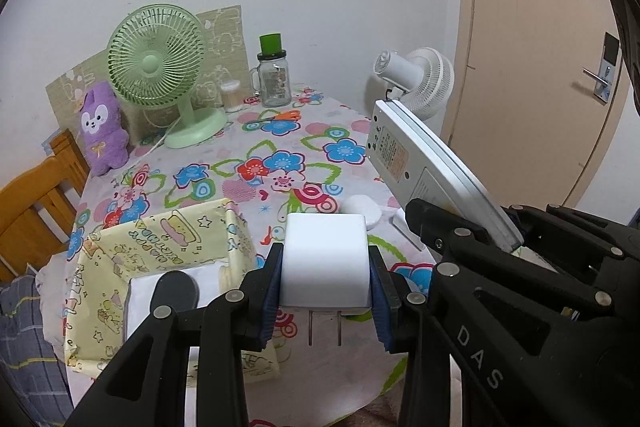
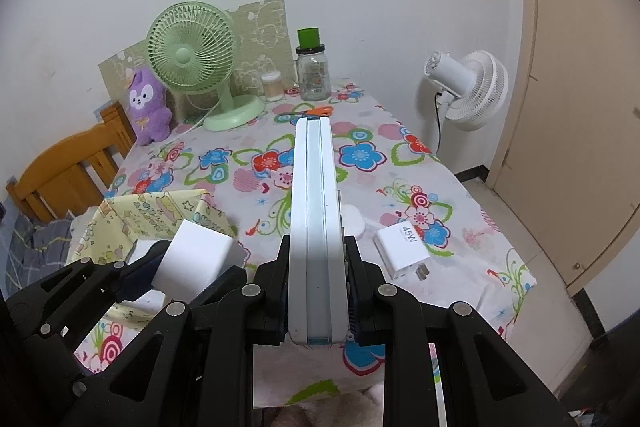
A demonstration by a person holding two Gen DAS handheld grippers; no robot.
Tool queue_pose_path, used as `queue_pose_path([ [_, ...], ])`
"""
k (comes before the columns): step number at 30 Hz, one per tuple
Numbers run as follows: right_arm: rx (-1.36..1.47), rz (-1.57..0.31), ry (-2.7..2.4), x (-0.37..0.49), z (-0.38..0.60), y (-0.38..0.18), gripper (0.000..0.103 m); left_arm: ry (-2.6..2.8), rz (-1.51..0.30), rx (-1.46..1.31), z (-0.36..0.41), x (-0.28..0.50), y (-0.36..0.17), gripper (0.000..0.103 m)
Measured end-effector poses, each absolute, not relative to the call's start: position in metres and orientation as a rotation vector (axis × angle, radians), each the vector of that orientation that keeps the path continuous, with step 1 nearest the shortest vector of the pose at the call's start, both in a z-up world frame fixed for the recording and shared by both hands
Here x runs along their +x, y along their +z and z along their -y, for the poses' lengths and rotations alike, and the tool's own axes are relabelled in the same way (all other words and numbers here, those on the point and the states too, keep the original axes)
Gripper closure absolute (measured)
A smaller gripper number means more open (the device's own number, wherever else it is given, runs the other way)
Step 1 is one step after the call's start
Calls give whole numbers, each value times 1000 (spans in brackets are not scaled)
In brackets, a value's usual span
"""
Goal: Organize rigid objects
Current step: 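Carry the white plug with the left gripper while the right gripper carries the white bar toward the yellow box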
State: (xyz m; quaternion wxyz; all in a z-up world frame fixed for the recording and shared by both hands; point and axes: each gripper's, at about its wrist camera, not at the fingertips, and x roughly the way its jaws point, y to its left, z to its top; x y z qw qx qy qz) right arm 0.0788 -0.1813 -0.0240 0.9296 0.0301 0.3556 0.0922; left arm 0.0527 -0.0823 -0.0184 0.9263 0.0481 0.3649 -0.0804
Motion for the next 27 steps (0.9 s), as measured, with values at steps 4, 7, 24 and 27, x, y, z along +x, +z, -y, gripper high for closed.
queue_pose_path([
  [4,55,-727,193,79,174,-22,78,-158,-746,96,75,52,-17,63],
  [7,52,-724,198,80,167,-21,78,-152,-745,95,69,53,-16,63],
  [24,13,-719,240,87,125,-18,78,-114,-737,57,28,56,-14,63],
  [27,2,-714,252,89,116,-15,78,-103,-731,51,19,57,-12,63],
])
